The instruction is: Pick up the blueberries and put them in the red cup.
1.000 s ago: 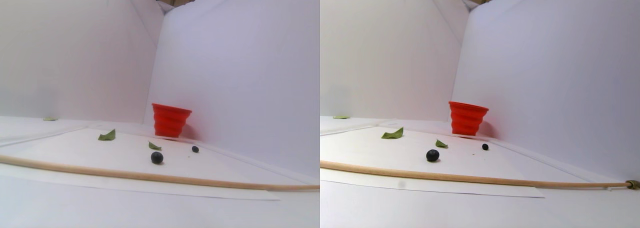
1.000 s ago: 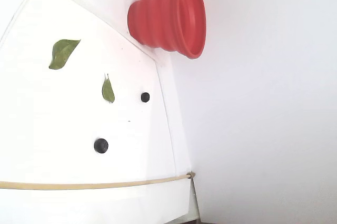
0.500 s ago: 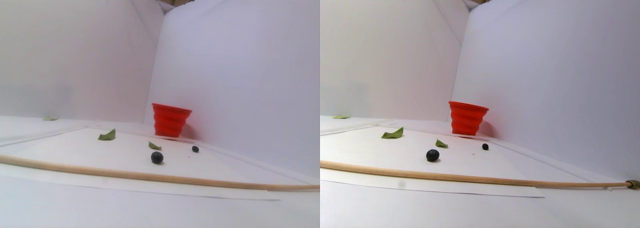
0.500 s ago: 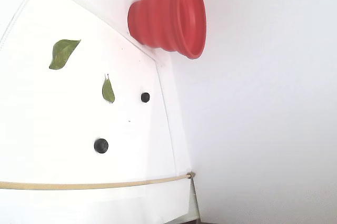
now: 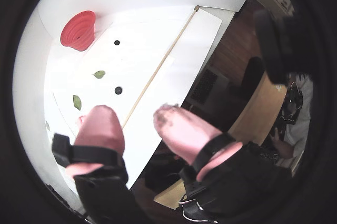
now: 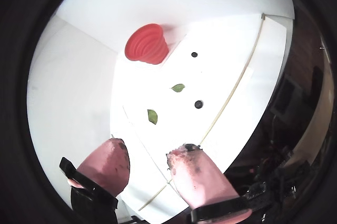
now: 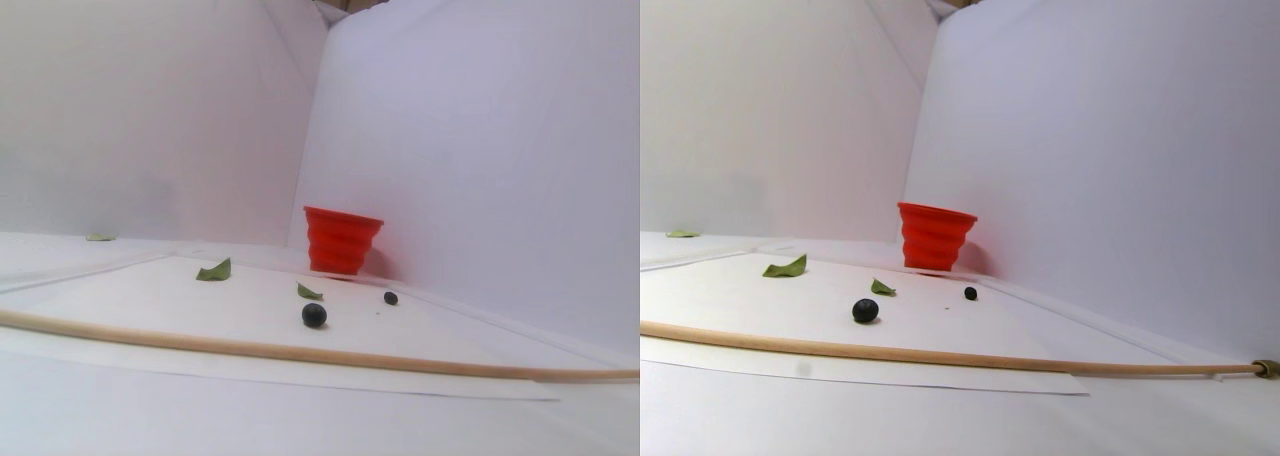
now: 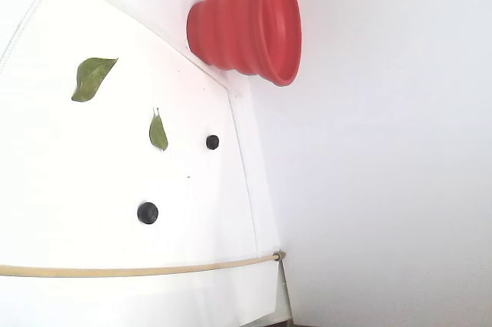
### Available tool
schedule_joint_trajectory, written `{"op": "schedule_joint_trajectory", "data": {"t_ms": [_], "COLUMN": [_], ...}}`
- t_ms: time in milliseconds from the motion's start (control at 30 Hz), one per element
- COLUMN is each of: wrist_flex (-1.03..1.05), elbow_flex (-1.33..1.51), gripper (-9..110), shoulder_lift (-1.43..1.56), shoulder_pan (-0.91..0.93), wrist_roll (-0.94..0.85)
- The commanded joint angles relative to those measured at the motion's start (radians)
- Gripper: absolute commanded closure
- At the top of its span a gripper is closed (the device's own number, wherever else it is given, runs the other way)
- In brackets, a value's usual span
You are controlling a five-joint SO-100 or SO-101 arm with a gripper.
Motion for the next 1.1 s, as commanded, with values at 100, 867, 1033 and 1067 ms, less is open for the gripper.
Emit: {"op": "schedule_joint_trajectory", "data": {"t_ms": [100,867,1033,1067], "wrist_flex": [-0.081,-0.390,-0.457,-0.469], "elbow_flex": [0.003,0.161,0.181,0.186], "gripper": [87,86,86,86], "shoulder_lift": [-0.098,-0.310,-0.364,-0.371], "shoulder_pan": [0.018,0.034,0.035,0.035], "wrist_roll": [-0.083,-0.265,-0.302,-0.311]}}
